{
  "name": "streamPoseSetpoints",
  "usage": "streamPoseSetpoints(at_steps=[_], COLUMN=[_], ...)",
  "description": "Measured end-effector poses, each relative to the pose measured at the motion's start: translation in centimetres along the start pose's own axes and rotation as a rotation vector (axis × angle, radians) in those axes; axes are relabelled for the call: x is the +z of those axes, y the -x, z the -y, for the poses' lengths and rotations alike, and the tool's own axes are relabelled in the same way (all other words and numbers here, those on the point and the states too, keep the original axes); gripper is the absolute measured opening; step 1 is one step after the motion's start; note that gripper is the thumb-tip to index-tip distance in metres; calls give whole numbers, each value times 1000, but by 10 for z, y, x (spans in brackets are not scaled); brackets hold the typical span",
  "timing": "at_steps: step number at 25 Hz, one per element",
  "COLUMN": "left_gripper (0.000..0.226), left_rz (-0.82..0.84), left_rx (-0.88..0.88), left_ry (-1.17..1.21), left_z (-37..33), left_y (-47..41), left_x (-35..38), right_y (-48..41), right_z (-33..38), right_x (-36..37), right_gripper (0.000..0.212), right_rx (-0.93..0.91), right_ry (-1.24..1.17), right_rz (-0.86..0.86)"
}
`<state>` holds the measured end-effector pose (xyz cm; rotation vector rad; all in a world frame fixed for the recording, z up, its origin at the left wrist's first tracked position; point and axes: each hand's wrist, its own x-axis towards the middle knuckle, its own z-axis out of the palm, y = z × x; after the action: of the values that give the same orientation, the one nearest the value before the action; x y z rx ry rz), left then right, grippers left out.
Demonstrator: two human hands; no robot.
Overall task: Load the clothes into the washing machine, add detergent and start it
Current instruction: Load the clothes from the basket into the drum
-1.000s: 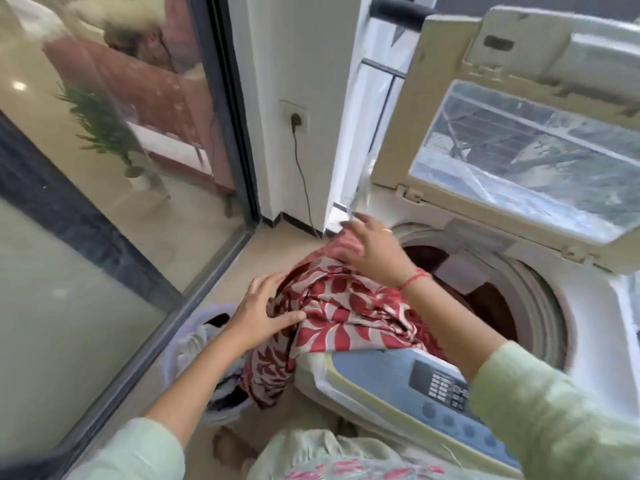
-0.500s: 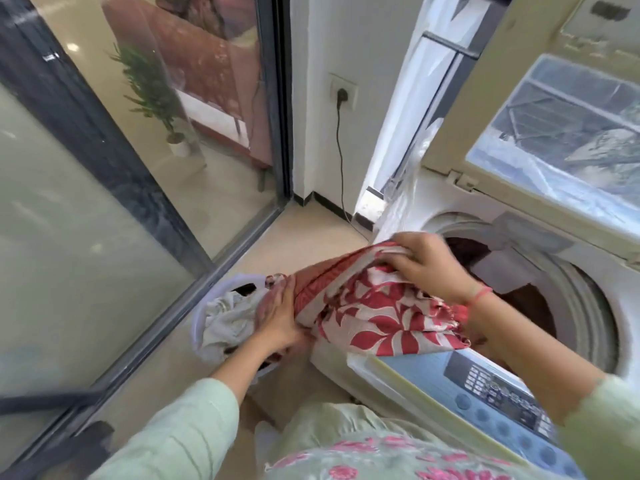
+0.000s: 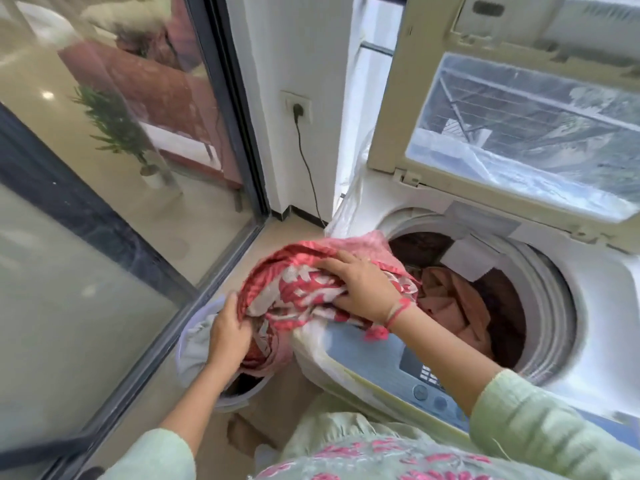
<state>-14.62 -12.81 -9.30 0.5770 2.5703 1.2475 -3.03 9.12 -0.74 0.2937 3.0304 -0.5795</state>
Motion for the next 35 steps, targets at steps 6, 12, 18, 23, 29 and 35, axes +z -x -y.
streamPoseSetpoints(at_steps=[6,12,18,23,29,35], left_gripper=[35,25,33,49,61,85], left_rz=[-19,-94,196,776,280,643], left_rx=[249,584,931,665,299,-61], left_ry=[83,171,92,-248,-438,-492], left_z=[-81,-198,-331,-257,-69,57], left_y=[14,-20,-22,-17,-90,-66], left_x=[-32,-20,63,92,-14,14], right_y=[55,79,165,173,45,-122], right_z=[-14,-32,-94,-135,-71,48], right_x=[-48,-96,-188,-103,-69,3], right_gripper=[31,71,63,26,35,90], right_rx=[119,358,625,940,437,172], right_ry=[-330,-365,-17,-65,44,604], right_rz=[-519,-894,-1514,-126,-23,464])
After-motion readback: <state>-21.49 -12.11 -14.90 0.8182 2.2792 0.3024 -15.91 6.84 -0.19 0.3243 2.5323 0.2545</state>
